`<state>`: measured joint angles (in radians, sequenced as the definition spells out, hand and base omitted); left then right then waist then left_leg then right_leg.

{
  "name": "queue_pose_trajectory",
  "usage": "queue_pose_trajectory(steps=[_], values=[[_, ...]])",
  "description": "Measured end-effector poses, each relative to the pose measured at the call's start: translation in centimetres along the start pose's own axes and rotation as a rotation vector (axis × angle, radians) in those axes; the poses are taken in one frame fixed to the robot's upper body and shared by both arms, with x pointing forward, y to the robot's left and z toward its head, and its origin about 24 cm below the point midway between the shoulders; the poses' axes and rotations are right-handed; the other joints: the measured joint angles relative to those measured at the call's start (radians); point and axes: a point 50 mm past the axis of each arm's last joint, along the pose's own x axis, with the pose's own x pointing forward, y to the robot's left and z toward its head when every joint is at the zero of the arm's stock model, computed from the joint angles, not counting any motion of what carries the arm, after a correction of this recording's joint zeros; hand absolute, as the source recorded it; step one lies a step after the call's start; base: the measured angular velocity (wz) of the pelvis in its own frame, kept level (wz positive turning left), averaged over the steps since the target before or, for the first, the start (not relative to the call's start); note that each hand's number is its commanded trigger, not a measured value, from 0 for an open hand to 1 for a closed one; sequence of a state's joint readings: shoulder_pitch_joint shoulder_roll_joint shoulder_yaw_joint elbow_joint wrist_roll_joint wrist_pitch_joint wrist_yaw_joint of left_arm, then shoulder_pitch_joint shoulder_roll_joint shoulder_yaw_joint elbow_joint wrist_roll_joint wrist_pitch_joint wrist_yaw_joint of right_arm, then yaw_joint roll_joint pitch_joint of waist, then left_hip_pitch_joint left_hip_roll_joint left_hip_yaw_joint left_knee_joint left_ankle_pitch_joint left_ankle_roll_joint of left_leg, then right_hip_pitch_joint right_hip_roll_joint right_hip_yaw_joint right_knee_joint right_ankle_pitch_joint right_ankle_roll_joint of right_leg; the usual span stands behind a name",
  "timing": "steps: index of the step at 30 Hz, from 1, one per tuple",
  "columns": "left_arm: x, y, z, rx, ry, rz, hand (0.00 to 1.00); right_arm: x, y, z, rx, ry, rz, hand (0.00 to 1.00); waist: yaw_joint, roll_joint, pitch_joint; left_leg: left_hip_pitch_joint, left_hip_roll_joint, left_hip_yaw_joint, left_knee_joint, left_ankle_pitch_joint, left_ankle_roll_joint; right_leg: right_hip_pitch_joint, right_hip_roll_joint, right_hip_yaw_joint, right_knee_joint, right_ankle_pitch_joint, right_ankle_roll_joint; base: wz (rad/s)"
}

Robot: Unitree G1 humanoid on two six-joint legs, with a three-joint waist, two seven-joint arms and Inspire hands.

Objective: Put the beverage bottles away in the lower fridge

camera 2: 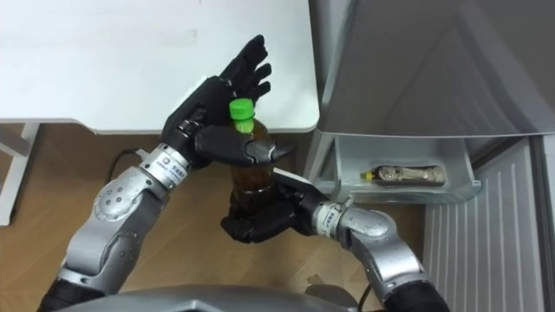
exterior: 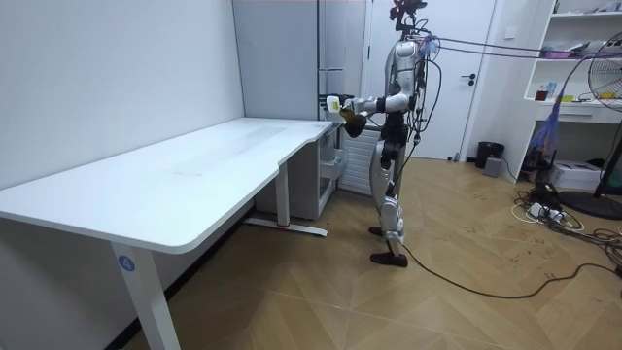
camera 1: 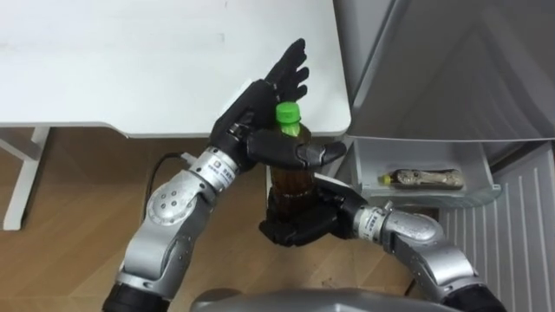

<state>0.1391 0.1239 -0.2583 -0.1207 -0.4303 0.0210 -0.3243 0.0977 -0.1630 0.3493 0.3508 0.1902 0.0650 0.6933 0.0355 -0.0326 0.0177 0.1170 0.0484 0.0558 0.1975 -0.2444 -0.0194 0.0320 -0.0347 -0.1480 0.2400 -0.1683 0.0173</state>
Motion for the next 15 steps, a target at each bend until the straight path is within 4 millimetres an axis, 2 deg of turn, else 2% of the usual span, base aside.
queue_pose_trajectory(steps=[6,13,15], values=[[0.4,-0.3,3.1,0.011,-0.163,-0.011,0.00,-0.2,-0.1,-0.8,0.017,0.031,-0.007,1.00,0.002,0.002,0.0015,0.010,0.000,0.001,-0.006,0.000,0.000,0.000,0.002,0.006,-0.002,0.000,0.000,-0.02],[0.3,0.2,3.6,0.029,-0.184,0.034,0.00,-0.4,-0.3,-1.1,-0.037,0.077,-0.018,1.00,0.004,0.004,0.0008,0.017,0.001,-0.001,-0.011,0.000,0.000,0.001,0.004,0.012,-0.002,0.000,0.000,-0.03],[0.0,0.8,4.4,0.044,-0.213,0.078,0.00,-0.5,-0.5,-1.1,-0.039,0.080,-0.024,1.00,0.004,0.007,-0.0005,0.018,0.001,-0.001,-0.009,0.000,0.000,0.002,0.005,0.012,-0.002,0.000,0.000,0.00]])
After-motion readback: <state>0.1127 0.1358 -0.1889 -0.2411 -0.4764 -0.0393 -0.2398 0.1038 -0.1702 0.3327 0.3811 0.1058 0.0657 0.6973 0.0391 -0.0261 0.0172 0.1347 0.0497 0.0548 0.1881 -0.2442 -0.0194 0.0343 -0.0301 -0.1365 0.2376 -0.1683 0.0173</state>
